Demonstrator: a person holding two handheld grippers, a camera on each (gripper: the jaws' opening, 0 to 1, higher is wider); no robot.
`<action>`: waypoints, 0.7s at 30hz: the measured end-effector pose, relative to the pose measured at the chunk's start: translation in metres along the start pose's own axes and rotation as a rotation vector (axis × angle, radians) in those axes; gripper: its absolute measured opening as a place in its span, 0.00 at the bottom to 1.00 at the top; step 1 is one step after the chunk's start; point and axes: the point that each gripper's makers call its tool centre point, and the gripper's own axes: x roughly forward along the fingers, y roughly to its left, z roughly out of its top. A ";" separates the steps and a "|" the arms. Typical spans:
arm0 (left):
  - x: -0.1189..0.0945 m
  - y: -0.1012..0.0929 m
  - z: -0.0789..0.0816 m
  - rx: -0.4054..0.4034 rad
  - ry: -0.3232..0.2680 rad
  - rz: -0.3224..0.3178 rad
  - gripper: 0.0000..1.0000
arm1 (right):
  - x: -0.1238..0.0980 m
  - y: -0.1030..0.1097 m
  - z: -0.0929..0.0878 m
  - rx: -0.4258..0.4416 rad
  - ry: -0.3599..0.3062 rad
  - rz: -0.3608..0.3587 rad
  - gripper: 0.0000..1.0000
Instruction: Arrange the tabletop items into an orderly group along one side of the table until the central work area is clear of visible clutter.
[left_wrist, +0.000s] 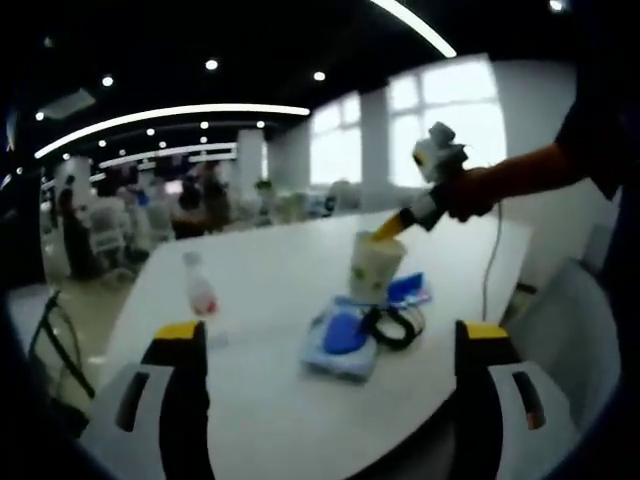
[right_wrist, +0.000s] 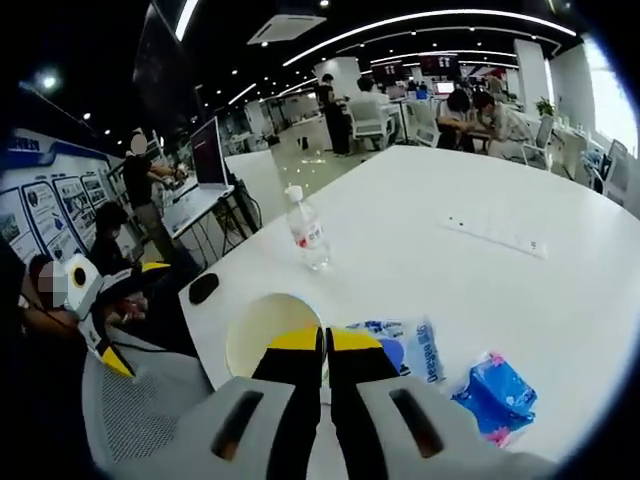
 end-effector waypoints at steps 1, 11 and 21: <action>0.000 0.000 0.000 0.008 0.002 -0.001 1.00 | 0.001 0.000 0.004 0.012 -0.006 0.007 0.01; 0.002 -0.004 -0.006 0.045 0.028 -0.019 1.00 | 0.017 0.004 0.043 -0.089 -0.006 0.022 0.01; 0.003 0.000 -0.011 0.029 0.053 0.002 1.00 | 0.043 -0.002 0.064 -0.117 0.002 0.021 0.01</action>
